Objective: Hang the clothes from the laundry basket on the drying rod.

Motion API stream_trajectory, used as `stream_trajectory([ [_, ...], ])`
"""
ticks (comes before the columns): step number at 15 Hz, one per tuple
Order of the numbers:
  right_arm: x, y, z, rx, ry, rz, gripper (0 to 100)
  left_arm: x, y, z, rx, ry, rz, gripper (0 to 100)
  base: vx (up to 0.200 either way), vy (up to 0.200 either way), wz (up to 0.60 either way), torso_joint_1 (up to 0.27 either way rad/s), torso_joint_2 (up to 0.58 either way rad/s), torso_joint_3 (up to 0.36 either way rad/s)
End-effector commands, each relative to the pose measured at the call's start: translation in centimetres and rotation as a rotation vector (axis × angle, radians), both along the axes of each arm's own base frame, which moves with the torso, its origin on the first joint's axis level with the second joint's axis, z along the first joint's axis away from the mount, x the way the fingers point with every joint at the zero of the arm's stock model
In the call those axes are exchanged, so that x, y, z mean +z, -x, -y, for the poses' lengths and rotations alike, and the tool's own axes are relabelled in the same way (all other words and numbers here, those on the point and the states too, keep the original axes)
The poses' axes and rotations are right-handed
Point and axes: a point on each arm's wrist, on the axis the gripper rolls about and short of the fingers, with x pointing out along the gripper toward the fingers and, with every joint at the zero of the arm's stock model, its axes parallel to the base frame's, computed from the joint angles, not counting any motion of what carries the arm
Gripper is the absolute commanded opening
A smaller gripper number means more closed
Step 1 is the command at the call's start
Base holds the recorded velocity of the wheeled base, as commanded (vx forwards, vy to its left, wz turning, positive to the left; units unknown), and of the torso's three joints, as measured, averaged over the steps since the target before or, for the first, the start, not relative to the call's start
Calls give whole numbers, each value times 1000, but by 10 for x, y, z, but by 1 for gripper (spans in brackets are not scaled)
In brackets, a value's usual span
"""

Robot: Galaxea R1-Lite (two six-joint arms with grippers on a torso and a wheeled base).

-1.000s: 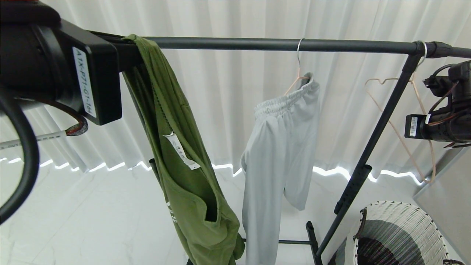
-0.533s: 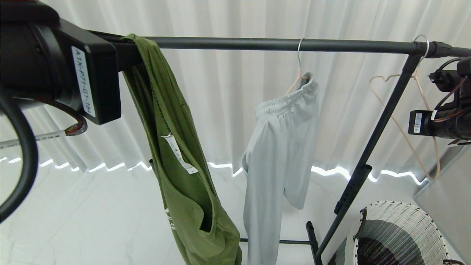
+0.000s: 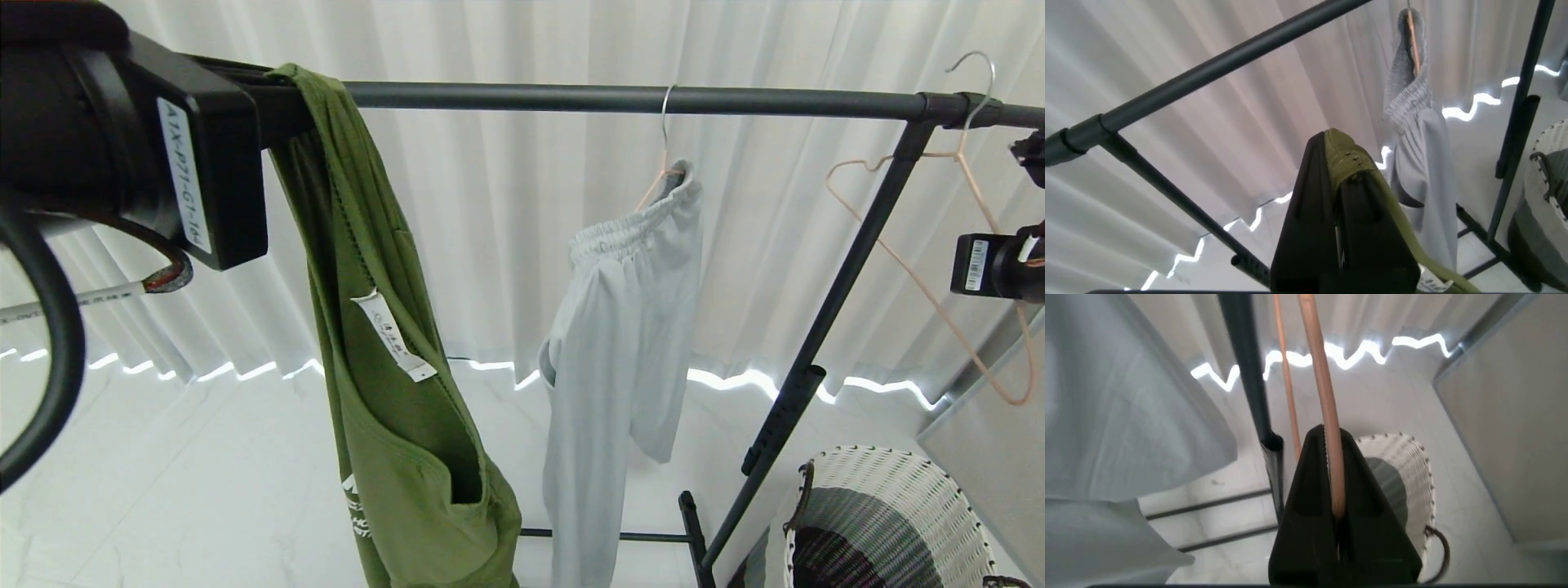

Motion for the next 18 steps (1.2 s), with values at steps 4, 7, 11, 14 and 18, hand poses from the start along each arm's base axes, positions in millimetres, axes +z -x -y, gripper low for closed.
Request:
stream_trajectory([
  [4,11,46,9,-21,-7,71,0,-6,2,-22,70,-59,25,0,0,0,0,0,0,0],
  [7,5,67,11,-10,16,71,0,-5,-1,-30,116,-52,30,0,-200,0,0,4,4,5],
  [11,-1,94,13,21,66,76,0,-4,-1,-31,120,-51,30,0,-200,0,0,-1,4,5],
  [14,-2,107,11,62,90,92,0,-7,-2,-30,116,-60,24,0,-200,0,0,1,5,5],
  [18,6,126,-10,323,48,154,0,-8,-2,-30,114,-66,23,0,0,0,0,0,0,0],
])
